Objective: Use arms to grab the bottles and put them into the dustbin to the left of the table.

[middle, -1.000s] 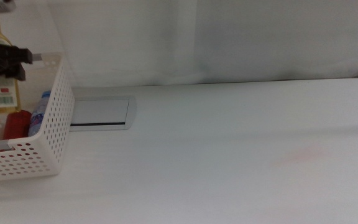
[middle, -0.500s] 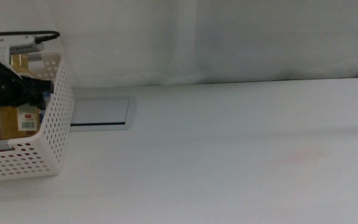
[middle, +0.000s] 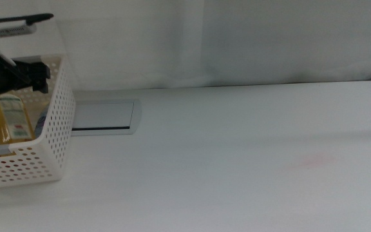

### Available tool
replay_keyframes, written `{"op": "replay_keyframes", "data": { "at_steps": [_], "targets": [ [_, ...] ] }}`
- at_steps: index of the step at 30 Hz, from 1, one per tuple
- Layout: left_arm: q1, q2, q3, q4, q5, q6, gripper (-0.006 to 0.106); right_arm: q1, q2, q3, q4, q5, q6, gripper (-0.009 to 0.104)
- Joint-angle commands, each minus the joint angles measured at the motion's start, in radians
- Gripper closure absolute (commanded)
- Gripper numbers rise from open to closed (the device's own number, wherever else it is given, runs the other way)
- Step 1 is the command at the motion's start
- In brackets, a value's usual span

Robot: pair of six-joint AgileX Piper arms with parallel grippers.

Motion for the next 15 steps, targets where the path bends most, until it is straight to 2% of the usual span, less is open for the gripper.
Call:
{"op": "replay_keyframes", "data": {
  "at_steps": [1,6,10,13,15],
  "targets": [
    [0.003,-0.04,-0.006,-0.007,-0.006,-0.013,0.008,-0.007,-0.005,0.005,0.001,-0.017,-0.002,-0.005],
    [0.003,-0.173,-0.006,-0.014,0.015,-0.001,0.008,-0.007,-0.005,0.005,0.001,-0.023,-0.002,-0.005],
    [0.003,-0.308,-0.006,-0.084,0.054,0.092,0.009,-0.007,-0.005,0.005,0.001,-0.023,-0.002,-0.005],
    [0.003,-0.472,-0.006,-0.095,0.076,0.109,0.025,-0.007,-0.005,0.005,0.001,-0.023,-0.002,-0.005],
    [0.003,-0.548,-0.006,-0.095,0.089,0.109,0.044,-0.007,-0.005,0.005,0.001,-0.023,-0.002,-0.005]
  ]
}}
